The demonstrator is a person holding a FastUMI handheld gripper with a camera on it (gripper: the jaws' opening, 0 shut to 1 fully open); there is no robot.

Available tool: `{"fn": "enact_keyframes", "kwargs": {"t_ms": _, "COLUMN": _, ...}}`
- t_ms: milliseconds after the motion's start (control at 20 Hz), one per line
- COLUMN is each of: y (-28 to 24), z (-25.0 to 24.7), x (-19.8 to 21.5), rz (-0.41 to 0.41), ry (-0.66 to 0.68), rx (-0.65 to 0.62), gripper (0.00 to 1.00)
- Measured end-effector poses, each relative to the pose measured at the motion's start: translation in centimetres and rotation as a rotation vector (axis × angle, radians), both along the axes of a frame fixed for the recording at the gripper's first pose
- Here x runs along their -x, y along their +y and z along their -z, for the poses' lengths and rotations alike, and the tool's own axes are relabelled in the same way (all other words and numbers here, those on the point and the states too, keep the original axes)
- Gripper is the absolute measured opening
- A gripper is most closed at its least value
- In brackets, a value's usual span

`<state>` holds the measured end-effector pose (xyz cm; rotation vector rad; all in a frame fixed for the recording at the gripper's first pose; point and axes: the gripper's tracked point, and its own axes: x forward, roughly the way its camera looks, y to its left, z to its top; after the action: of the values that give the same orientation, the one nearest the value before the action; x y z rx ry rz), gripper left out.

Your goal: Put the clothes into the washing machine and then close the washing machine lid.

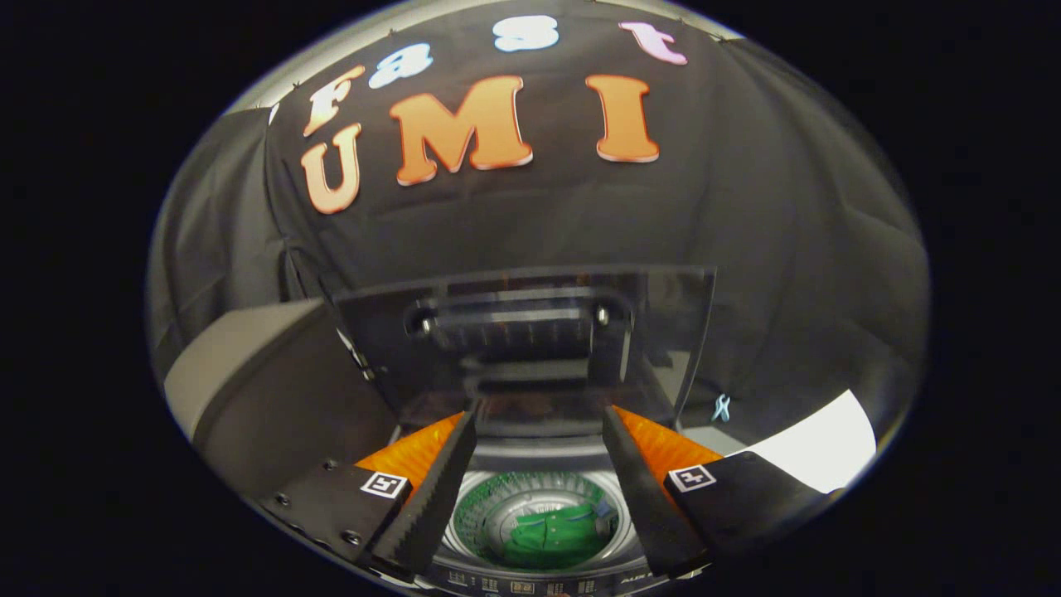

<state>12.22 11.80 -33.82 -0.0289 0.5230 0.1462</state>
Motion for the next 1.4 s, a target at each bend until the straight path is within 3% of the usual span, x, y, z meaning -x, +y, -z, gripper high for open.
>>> {"fn": "enact_keyframes", "kwargs": {"t_ms": 300, "y": 2.3, "z": -7.3, "x": -4.2, "rz": -0.022, "ry": -0.152, "rx": -0.053, "gripper": 0.98}}
{"fn": "enact_keyframes", "kwargs": {"t_ms": 600, "y": 3.5, "z": -11.7, "x": -11.6, "rz": -0.018, "ry": -0.192, "rx": -0.026, "gripper": 0.98}}
{"fn": "enact_keyframes", "kwargs": {"t_ms": 1000, "y": 5.0, "z": -6.7, "x": -17.9, "rz": -0.022, "ry": -0.07, "rx": 0.043, "gripper": 0.99}}
{"fn": "enact_keyframes", "kwargs": {"t_ms": 1400, "y": 3.3, "z": -0.3, "x": -18.9, "rz": 0.025, "ry": 0.061, "rx": 0.115, "gripper": 0.99}}
